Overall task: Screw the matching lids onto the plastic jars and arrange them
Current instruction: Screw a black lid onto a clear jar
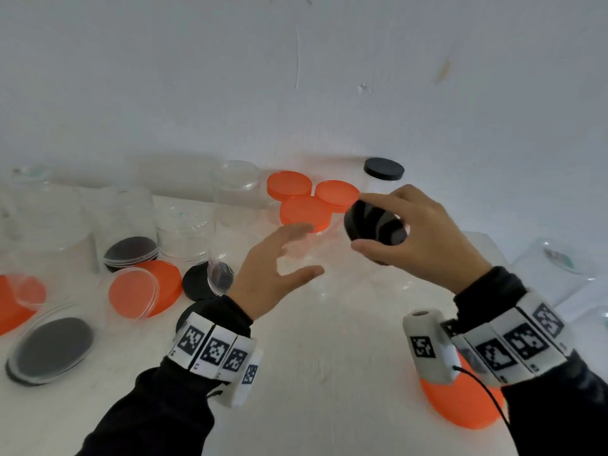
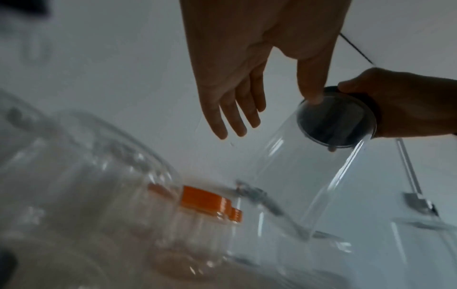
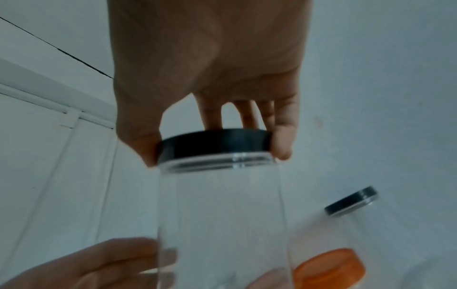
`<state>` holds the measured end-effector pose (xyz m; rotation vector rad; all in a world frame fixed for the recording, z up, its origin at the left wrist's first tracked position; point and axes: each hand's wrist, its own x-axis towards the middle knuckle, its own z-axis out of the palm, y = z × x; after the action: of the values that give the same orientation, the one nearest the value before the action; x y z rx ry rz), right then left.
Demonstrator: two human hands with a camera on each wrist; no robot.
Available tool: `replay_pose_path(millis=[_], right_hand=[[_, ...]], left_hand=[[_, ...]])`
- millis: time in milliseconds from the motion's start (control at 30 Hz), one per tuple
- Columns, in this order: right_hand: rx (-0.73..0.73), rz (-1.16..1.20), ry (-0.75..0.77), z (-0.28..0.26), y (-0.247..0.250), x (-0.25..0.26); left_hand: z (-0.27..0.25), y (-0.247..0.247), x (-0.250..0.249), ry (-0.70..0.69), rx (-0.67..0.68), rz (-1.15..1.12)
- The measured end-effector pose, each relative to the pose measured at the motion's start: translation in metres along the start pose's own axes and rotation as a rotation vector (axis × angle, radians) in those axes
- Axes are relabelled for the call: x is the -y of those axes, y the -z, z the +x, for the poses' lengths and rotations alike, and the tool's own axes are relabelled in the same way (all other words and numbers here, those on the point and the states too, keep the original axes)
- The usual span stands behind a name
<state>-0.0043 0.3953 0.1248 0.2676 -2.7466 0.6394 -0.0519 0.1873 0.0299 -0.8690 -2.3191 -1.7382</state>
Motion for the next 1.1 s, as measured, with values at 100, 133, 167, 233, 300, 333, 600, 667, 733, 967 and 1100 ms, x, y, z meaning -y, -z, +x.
replay_pose_path(millis=[100,133,167,233,300,333,600,667,733,967,1100], right_hand=[[-0.280,0.079,-0.053,0.009,0.017,-0.023],[-0.335,0.089,-0.069,0.012,0.021,-0.031],[-0.375,0.094,-0.085,0.016,0.024,-0.038],[-0.428,0.082,-0.121,0.021,0.027,-0.052],[-0.444,0.048,-0.156,0.024,0.027,-0.063],[-0.443,0.034,-0.167,0.026,0.026,-0.068],[-0.346,0.019,-0.197,0.040,0.016,-0.091],[-0.304,0.021,-0.200,0.046,0.013,-0.092],[-0.250,0.005,-0.202,0.054,0.011,-0.093],[-0.170,-0.064,-0.211,0.080,0.008,-0.094],[-0.146,-0.095,-0.222,0.089,0.012,-0.094]], left_hand=[[0.010,0.017,0.003,-0.146,-0.120,0.250],[0.015,0.023,0.006,-0.178,-0.122,0.376],[0.018,0.027,0.010,-0.203,-0.102,0.522],[0.023,0.031,0.020,-0.226,-0.024,0.818],[0.026,0.034,0.027,-0.171,0.060,0.984],[0.026,0.034,0.028,-0.111,0.096,1.020],[0.019,0.035,0.047,0.261,0.294,1.189],[0.019,0.037,0.047,0.256,0.280,1.169],[0.019,0.037,0.046,0.254,0.268,1.142],[0.016,0.035,0.045,0.253,0.248,1.166],[0.014,0.035,0.044,0.244,0.240,1.150]])
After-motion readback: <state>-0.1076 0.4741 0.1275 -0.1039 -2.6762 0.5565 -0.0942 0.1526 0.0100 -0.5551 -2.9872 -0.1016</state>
